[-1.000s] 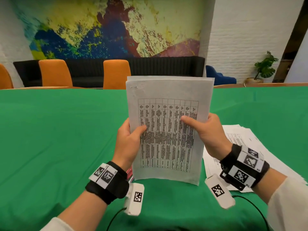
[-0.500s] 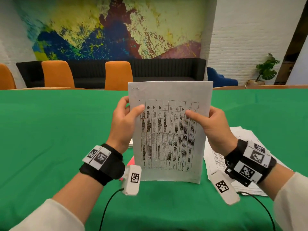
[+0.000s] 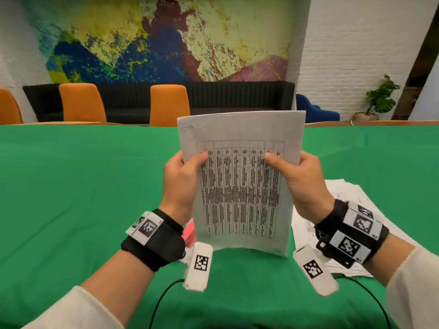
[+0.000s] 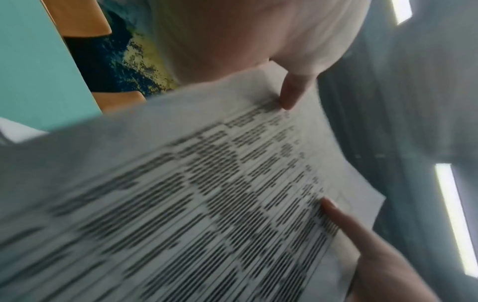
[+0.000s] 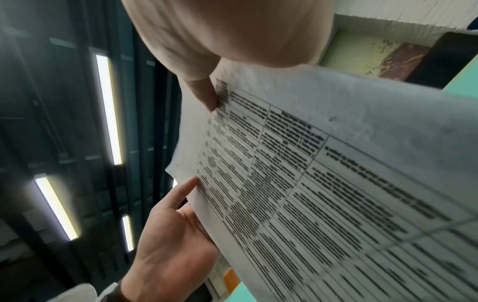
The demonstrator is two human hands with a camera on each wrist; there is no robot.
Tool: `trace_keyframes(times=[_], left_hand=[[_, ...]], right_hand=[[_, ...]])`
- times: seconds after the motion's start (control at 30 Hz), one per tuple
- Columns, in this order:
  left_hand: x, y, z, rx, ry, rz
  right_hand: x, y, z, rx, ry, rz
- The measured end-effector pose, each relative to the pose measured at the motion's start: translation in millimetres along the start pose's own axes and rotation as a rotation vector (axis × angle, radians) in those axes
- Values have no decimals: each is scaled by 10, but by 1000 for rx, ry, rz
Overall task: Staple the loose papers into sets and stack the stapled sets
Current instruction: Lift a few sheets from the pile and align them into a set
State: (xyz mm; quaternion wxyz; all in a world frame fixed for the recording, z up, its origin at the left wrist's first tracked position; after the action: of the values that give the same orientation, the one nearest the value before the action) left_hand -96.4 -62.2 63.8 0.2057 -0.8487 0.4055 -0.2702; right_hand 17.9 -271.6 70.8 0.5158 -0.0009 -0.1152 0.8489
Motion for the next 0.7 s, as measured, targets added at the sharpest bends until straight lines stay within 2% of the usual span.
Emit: trace_keyframes(times=[0.1,0.4,0.6,0.7], left_hand=[[-19,114,98,-52,-29,40],[-4,225,97,-59,-91,128],[21,154,3,-10,-76,129],[-29,272,143,-73,-135,127]], right_hand=[[-5,20,-87,20,-8,-6],[-44,7,-153,86,-35,-13],[-59,-14,-37,48,-77,-12],[-66,38,-192,98,-21,-6]])
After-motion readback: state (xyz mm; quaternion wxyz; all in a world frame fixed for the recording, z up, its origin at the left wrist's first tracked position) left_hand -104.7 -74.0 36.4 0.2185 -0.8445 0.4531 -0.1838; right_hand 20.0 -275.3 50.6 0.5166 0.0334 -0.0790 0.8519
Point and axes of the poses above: each hand's wrist, its own y-axis away from the middle knuckle, its own x-axis out of the palm, z = x × y, the point moved 5 cm from there along -y, towards the middle knuckle, and after that the axes turned 15 degrees about x, right-handed, at the moved point
